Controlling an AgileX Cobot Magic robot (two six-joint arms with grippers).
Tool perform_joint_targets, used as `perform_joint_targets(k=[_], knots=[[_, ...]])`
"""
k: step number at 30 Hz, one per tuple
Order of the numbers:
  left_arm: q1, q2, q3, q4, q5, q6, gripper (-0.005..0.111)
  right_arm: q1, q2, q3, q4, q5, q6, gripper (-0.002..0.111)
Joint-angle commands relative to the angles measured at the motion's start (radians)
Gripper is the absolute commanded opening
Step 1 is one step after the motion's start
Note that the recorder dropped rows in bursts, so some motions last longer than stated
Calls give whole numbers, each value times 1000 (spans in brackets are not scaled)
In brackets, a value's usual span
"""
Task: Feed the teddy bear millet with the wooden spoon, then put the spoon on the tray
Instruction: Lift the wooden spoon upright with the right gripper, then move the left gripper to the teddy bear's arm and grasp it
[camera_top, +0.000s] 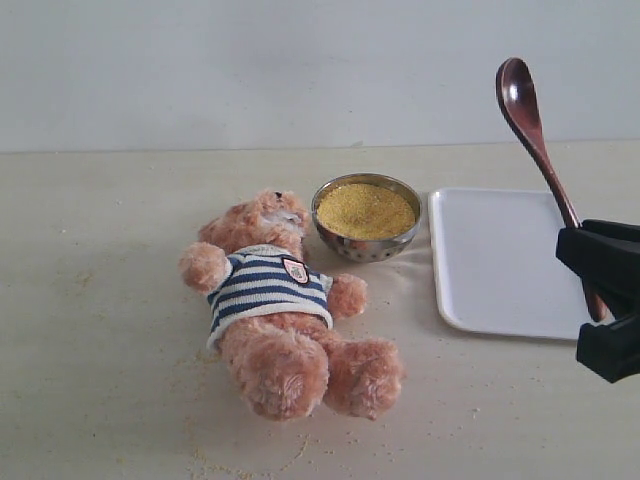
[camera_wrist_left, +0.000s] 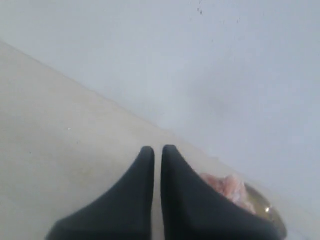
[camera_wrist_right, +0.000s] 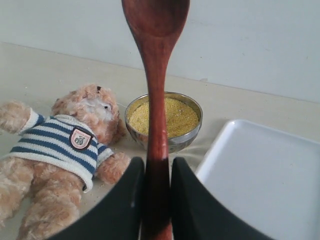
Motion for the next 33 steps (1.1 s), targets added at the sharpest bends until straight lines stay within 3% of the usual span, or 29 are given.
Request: perform_joint_targets(k=[1, 6, 8, 13, 20, 23, 26, 28, 33], knots=[[3, -2, 3, -68, -75, -68, 5, 2, -7, 1, -3, -10, -2, 0], [1, -2, 3, -205, -62, -108, 5, 2, -7, 1, -3, -6, 2, 0], [-1, -2, -20, -219, 10, -91, 5, 2, -7, 1, -3, -4, 2, 0], [-1, -2, -176, -272, 251, 104, 5, 2, -7, 1, -3, 5, 67, 0], [-1, 195, -287, -359, 290, 305, 6, 2, -7, 1, -3, 7, 96, 0], [-1, 347, -336, -467, 326, 526, 21, 2, -7, 1, -3, 7, 96, 0], [-1, 520, -397, -605, 384, 745, 49, 2, -7, 1, -3, 7, 96, 0], [-1, 641, -441, -675, 423, 838, 61, 2, -7, 1, -3, 7, 96, 0], [-1, 935, -582, -715, 545, 949, 65, 2, -7, 1, -3, 7, 96, 0]])
